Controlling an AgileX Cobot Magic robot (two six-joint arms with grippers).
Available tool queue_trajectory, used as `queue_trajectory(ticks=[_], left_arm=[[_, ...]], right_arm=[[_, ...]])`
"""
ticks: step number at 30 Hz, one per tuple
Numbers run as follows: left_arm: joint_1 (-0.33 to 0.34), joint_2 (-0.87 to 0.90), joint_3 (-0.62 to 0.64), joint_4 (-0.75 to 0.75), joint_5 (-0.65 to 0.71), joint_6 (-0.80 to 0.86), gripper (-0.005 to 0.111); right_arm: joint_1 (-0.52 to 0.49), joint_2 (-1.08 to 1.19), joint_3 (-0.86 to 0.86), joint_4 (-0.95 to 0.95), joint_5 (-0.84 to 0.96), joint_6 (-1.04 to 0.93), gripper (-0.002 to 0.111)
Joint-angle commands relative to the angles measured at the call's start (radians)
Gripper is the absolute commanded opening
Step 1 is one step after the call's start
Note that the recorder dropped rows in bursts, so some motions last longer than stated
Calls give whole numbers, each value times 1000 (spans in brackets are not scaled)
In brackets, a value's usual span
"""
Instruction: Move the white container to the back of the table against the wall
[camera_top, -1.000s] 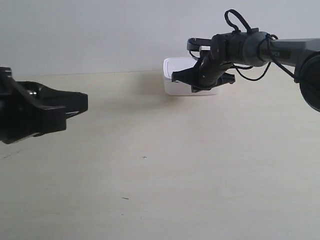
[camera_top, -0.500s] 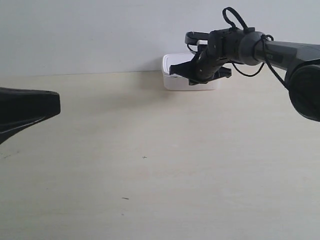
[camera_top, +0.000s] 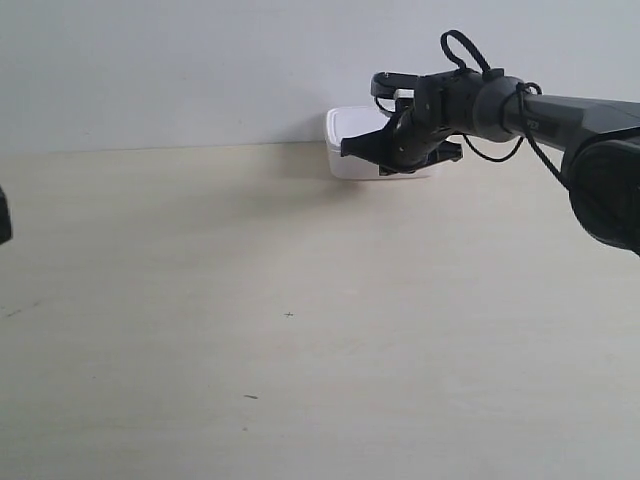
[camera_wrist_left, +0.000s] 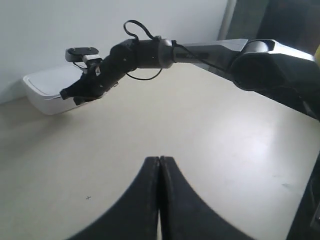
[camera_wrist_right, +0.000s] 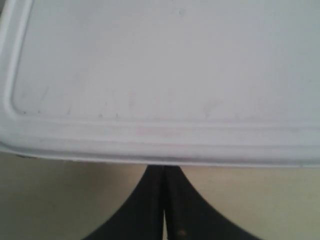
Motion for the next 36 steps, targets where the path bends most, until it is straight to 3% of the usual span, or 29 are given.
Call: queue_trajectory(ticks=[1,5,14,23,36], left_arm=[[0,-95,3,259,76,-255,0],[0,-169,3,434,150,-427,0],[0,-279,3,617,291,-577,0],[0,-304,3,658,327,-599,0],[2,-416,3,703,540,-696,0]], right_arm=[[-7,3,-10,-23,-72,12,0],[-7,5,-10,-44,-104,35,0],[-7,5,-10,-45,-107,36,0],[7,-2,-10,-72,-8,27,0],[59,-84,38,-109,85,64,0]])
